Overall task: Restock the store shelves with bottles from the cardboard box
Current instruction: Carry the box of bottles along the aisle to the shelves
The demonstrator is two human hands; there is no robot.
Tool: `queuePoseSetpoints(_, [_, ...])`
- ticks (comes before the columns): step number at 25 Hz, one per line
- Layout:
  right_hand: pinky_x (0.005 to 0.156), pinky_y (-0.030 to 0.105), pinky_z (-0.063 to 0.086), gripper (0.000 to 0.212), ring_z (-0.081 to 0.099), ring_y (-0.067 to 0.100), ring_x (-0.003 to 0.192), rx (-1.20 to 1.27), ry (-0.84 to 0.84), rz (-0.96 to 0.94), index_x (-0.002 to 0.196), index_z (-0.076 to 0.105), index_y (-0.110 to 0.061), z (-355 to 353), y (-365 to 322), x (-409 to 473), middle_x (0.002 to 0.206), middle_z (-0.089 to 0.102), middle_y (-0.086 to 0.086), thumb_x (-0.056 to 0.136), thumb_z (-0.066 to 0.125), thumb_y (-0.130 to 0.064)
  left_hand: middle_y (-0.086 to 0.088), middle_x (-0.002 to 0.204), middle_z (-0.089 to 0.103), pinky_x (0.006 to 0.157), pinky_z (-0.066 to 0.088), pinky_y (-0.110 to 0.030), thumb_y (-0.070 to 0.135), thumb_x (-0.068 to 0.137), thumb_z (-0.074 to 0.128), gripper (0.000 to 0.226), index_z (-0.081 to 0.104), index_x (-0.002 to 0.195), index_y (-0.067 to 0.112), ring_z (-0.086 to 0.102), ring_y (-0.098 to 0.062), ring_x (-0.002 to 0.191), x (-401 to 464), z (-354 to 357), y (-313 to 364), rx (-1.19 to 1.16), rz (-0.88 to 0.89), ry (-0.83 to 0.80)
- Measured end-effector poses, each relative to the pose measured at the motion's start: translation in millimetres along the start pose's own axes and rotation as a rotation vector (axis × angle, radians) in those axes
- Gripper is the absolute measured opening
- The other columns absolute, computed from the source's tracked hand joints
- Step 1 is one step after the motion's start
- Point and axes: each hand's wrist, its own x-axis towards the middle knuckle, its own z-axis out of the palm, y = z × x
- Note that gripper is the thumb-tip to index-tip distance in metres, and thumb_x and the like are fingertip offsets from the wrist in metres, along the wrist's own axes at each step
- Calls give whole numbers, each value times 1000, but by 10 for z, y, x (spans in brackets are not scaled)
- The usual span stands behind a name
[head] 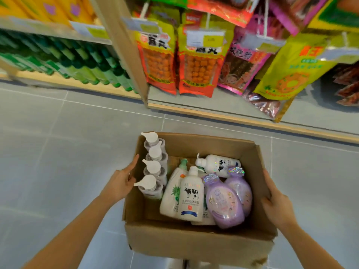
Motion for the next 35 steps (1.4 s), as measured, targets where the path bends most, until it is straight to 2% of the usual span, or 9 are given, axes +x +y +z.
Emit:
queuePoseSetpoints(6, [63, 31, 36, 98, 62, 41, 78, -38, -106, -162, 133, 0, -61, -183, -1317, -119, 90, 69, 18, 80, 50, 3, -3, 58, 49, 50, 35, -17, 0, 91, 47, 76, 8, 146, 34, 46, -13, 49, -755, -855, -757, -114, -124, 56])
queuePoseSetpoints(12, [68, 27, 37, 88, 57, 25, 73, -63, -185, -244, 134, 8, -57, 322, -2728, -318, 94, 68, 13, 82, 50, 1, -8, 52, 56, 51, 42, -19, -2, 90, 49, 75, 13, 146, 33, 51, -16, 44, -1219, -1587, -1952, -232, -167, 123])
queuePoseSetpoints(15, [67, 24, 36, 94, 57, 24, 76, -75, -220, -285, 128, 2, -66, 785, -3580, -546, 95, 67, 9, 83, 51, 0, -19, 78, 67, 58, 46, -21, 0, 90, 48, 76, 12, 146, 36, 60, -23, 58, -1343, -1981, -2828, -246, -226, 112])
queuePoseSetpoints(17, [63, 19, 35, 92, 61, 28, 84, -76, -236, -300, 131, 3, -62, 1101, -4181, -675, 101, 68, 8, 83, 50, 1, -21, 99, 66, 64, 50, -25, 2, 91, 48, 77, 11, 146, 38, 63, -25, 70, -1397, -2294, -3385, -262, -281, 105])
queuePoseSetpoints(20, [70, 21, 34, 83, 61, 32, 104, -99, -280, -356, 139, 17, -47, 1583, -4964, -758, 123, 63, 3, 81, 49, 4, -13, 107, 61, 56, 54, -27, 4, 91, 48, 76, 9, 146, 40, 63, -24, 69, -1489, -2751, -4068, -265, -316, 94])
queuePoseSetpoints(24, [77, 29, 44, 95, 64, 30, 98, -69, -315, -444, 131, 8, -63, 2209, -6016, -714, 116, 67, 1, 78, 51, 4, -18, 118, 58, 50, 53, -23, 4, 90, 49, 80, 5, 143, 43, 61, -24, 73, -1499, -3390, -4961, -303, -418, 100])
queuePoseSetpoints(29, [72, 25, 40, 97, 65, 31, 95, -118, -337, -531, 133, 10, -61, 2934, -7375, -485, 120, 65, 1, 77, 53, 5, -20, 103, 66, 49, 48, -17, 2, 88, 51, 81, 5, 143, 40, 63, -21, 66, -1374, -4131, -6034, -339, -430, 141])
queuePoseSetpoints(32, [67, 19, 34, 86, 65, 30, 99, -133, -373, -586, 140, 17, -43, 3337, -8242, -428, 126, 62, -1, 78, 54, 3, -19, 94, 69, 58, 52, -23, 2, 87, 52, 80, 12, 143, 43, 63, -17, 60, -1313, -4634, -6637, -361, -483, 185])
queuePoseSetpoints(35, [62, 19, 31, 85, 65, 31, 84, -155, -359, -569, 142, 18, -37, 3638, -9037, -460, 114, 67, 5, 77, 55, 5, -18, 93, 69, 54, 50, -17, 0, 87, 51, 77, 13, 144, 36, 56, -7, 49, -1247, -5160, -7208, -358, -436, 224])
